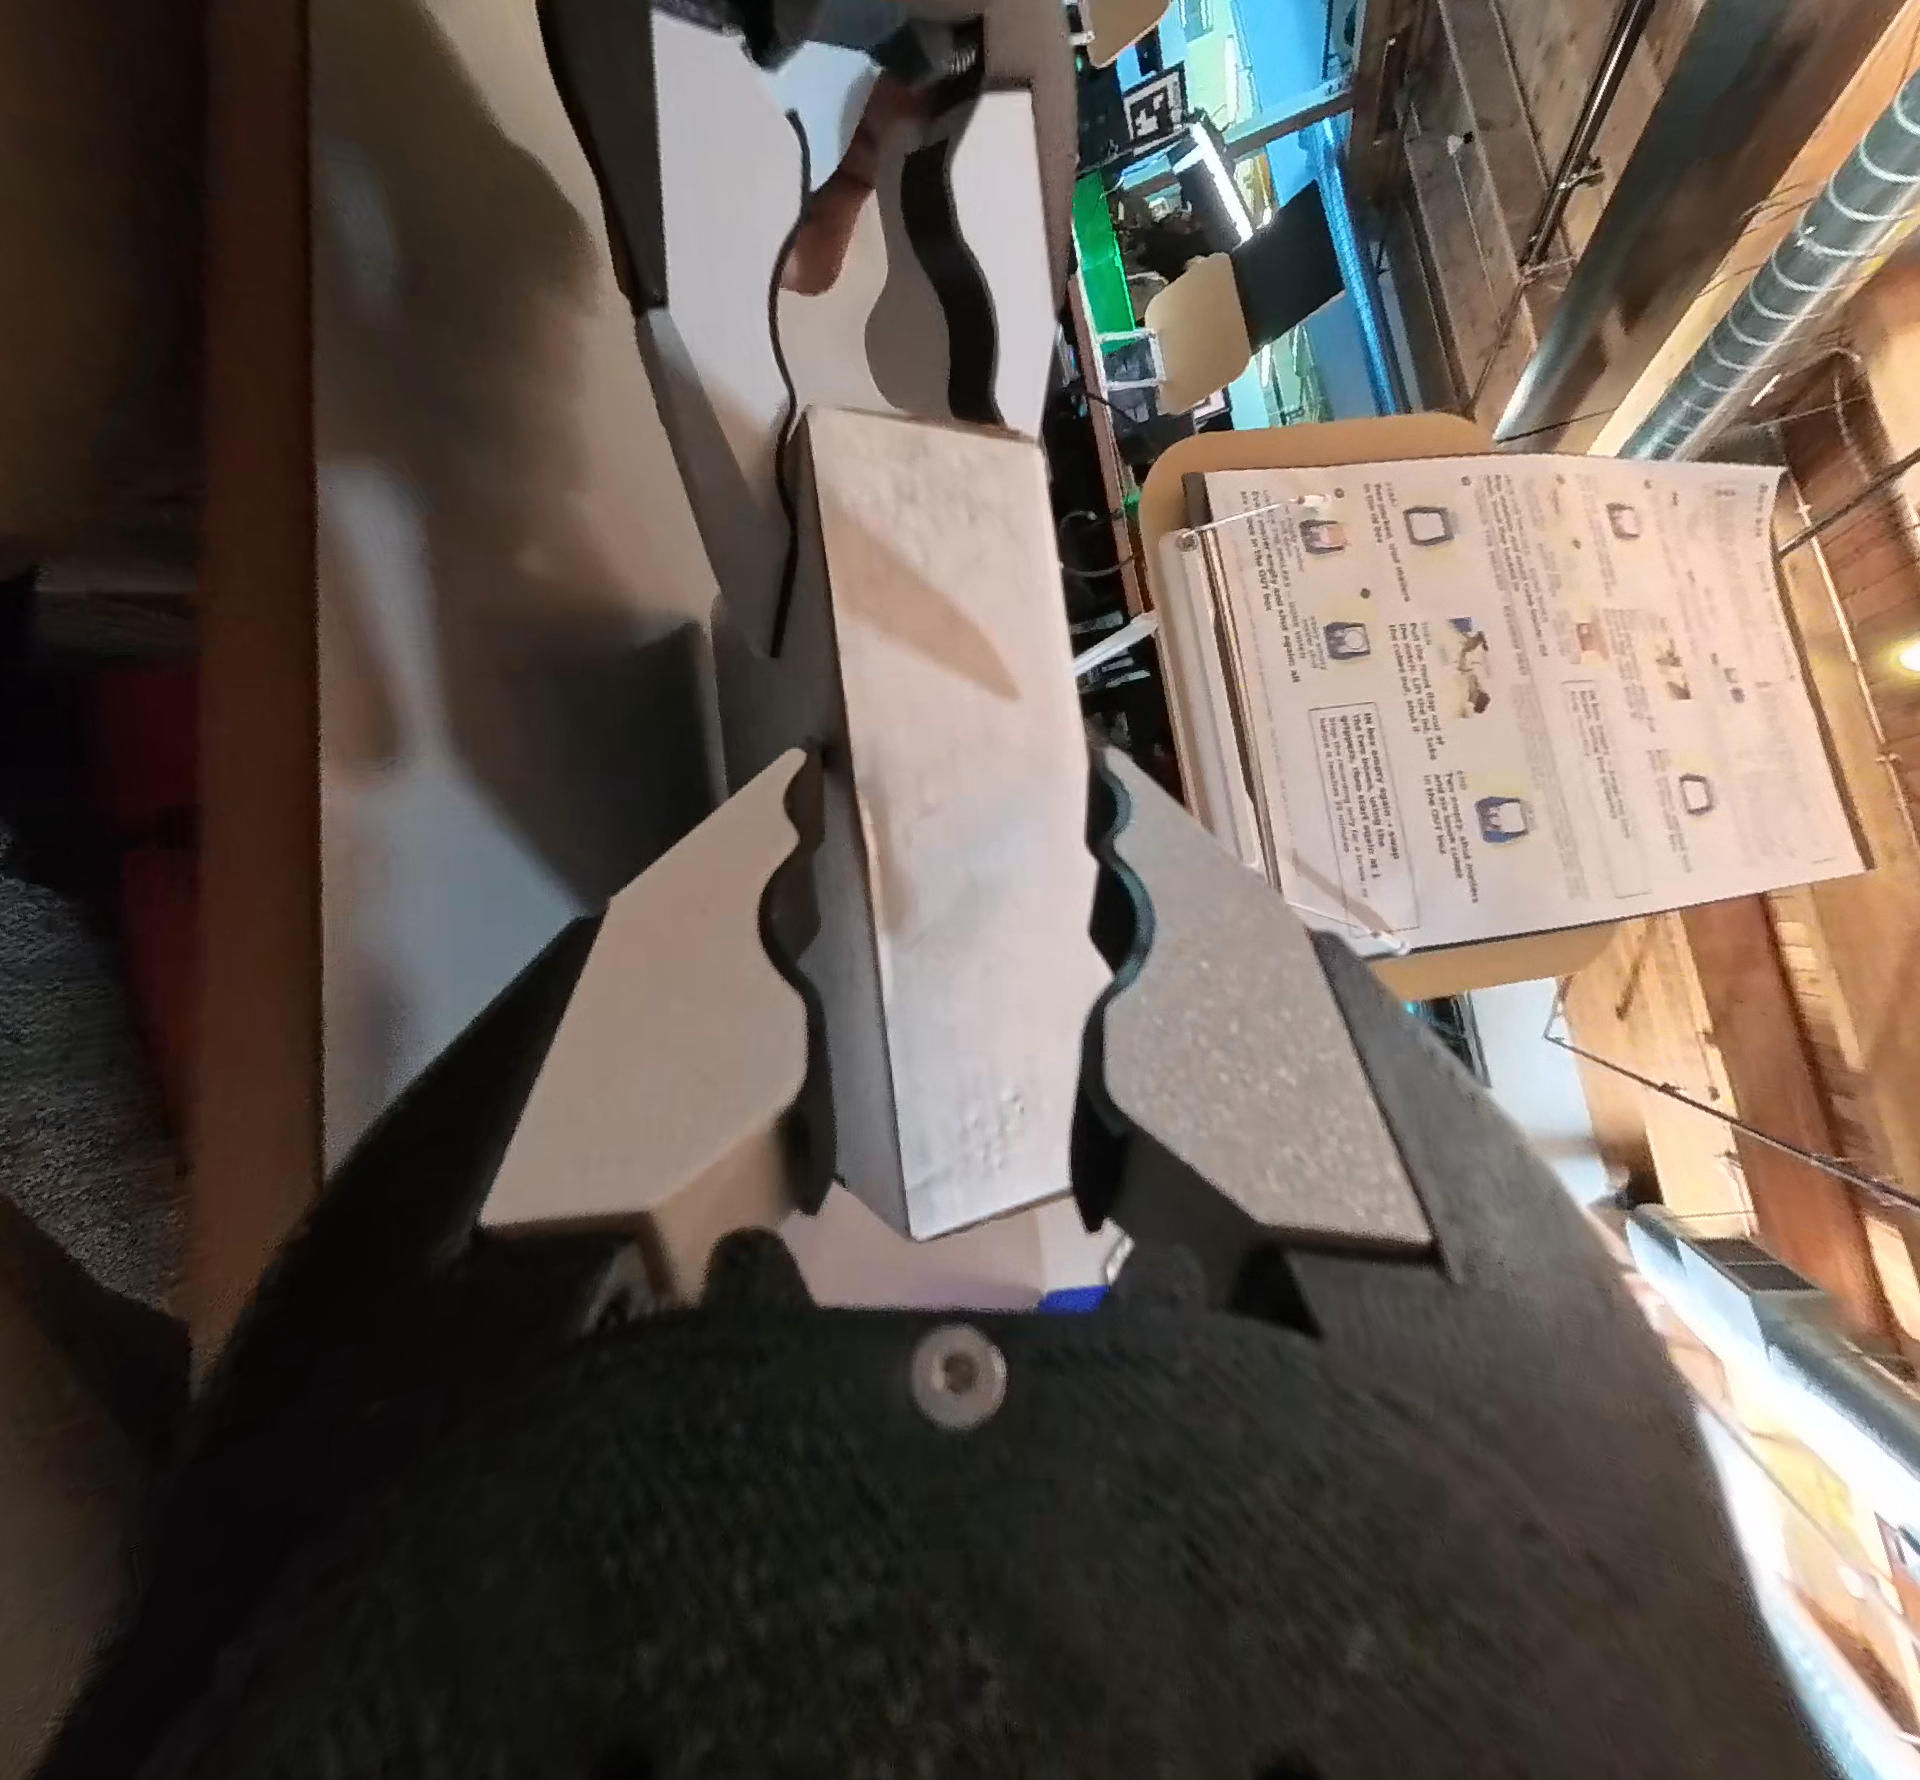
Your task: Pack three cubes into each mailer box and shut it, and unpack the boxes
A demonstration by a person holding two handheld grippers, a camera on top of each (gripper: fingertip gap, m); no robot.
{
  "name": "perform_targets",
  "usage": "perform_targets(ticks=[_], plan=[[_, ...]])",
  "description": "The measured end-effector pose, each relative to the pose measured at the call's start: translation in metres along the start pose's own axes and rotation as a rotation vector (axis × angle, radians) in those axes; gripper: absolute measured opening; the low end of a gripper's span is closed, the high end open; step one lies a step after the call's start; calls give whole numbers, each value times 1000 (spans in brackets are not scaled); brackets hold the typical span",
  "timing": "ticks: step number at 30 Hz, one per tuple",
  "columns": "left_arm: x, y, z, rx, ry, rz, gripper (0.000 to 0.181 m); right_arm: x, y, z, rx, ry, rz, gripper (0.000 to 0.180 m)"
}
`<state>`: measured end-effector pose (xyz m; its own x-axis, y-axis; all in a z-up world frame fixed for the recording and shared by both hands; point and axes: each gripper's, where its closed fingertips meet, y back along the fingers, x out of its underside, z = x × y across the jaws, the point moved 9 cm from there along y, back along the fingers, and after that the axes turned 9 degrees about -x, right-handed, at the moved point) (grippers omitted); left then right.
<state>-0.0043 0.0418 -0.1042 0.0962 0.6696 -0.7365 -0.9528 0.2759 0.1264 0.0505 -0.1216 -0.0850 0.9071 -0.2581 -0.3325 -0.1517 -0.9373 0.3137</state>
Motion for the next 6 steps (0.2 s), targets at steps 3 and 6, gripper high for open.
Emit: perform_targets(ticks=[3, 6], plan=[[1, -1, 0, -10, 1, 14, 67, -2, 2, -1, 8, 7, -15, 44], [3, -1, 3, -8, 35, 26, 67, -3, 4, -2, 26, 18, -14, 39]])
